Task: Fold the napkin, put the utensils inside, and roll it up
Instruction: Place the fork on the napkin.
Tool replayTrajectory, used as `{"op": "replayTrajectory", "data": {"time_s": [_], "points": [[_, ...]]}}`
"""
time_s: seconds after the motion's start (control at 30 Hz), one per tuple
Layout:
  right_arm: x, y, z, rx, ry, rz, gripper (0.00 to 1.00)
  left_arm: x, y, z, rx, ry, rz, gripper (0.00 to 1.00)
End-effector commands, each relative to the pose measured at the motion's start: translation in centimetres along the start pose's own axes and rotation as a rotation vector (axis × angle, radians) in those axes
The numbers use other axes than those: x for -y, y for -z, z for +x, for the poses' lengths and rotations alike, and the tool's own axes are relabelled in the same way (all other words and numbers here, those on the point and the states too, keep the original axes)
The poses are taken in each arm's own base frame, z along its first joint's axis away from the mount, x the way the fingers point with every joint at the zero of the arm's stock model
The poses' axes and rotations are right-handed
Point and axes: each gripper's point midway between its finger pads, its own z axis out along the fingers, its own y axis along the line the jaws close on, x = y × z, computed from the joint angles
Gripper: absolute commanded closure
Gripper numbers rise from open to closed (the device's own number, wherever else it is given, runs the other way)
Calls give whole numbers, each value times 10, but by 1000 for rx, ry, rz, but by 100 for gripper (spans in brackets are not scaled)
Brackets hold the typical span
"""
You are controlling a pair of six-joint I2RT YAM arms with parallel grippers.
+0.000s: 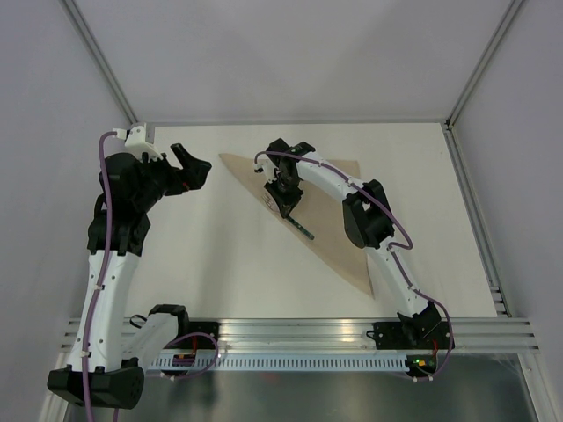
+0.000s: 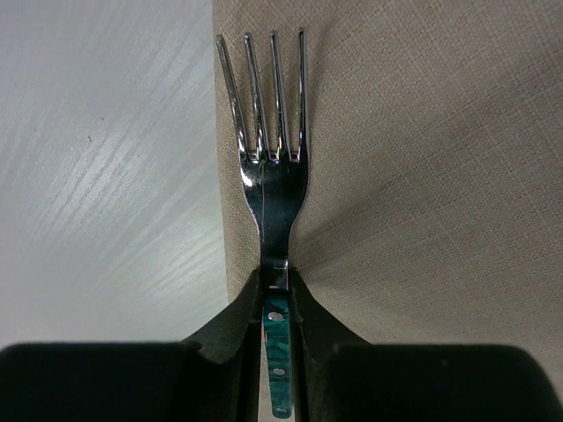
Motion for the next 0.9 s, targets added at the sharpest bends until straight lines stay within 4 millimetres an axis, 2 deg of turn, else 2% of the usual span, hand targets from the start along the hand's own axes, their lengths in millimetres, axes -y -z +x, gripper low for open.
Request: {"op": "replayTrajectory", "data": {"time_s": [0.0,0.23,0.5,0.87], "points": [[7,10,-9,29,-51,71,100,-4,0,-1,0,5,-20,0],[8,20,-18,69,-60,88,99,-6,-2,1,-6,-1,-27,0],[9,15,-15,59,-64,92,99,-8,-3,3,-9,-4,-31,0],[12,21,-17,75,-67,100,99,-8,-3,2,-7,-5,-29,0]]}}
